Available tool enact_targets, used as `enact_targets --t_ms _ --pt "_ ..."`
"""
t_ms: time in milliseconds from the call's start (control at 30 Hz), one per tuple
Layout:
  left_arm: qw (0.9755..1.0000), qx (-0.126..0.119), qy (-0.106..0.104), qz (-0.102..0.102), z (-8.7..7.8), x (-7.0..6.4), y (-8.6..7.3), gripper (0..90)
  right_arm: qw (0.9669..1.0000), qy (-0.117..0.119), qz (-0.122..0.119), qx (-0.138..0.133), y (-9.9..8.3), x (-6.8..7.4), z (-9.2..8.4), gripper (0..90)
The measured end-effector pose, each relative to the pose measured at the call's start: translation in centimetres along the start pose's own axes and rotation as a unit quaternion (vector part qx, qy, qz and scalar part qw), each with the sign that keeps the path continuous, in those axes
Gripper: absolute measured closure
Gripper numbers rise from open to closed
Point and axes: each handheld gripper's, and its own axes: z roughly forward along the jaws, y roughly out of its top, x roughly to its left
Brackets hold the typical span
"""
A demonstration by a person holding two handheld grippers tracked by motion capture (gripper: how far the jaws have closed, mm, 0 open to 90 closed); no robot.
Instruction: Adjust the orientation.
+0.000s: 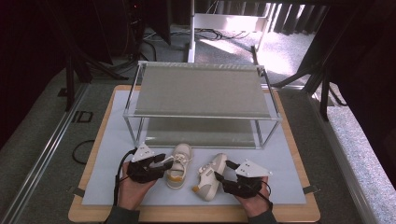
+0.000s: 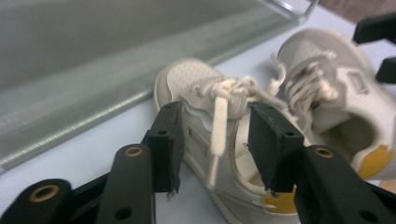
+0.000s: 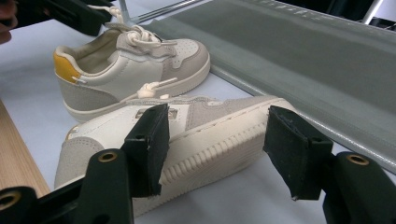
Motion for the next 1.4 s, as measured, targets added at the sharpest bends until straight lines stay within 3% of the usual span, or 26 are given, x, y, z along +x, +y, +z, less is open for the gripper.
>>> enact_targets --t_ms 267,433,767,1167,1400 --pt "0.9999 -0.014 -0.001 0.008 -1.0 -0.6 -0.2 51.0 1.0000 0.005 0.003 -0.001 -0.1 -0.1 -0.1 42.0" --pt "0.9996 -0.014 -0.007 0.023 -0.9 -1.6 0.2 51.0 0.9999 0.007 0.007 0.000 -0.2 -0.2 -0.3 42.2" --pt "0.9992 -0.010 -0.020 0.033 -0.2 -2.8 0.5 50.9 0.9988 0.023 0.043 0.004 -0.9 -1.3 -1.2 42.7" --pt "0.9998 -0.003 -0.014 0.012 0.2 -1.6 -0.2 50.2 0.9930 0.058 0.103 0.001 -3.1 -3.2 -2.3 44.9" --pt "0.9998 0.000 -0.014 0.015 0.4 -1.7 -0.3 49.8 0.9927 0.052 0.105 0.028 -4.5 -3.7 -3.1 50.5"
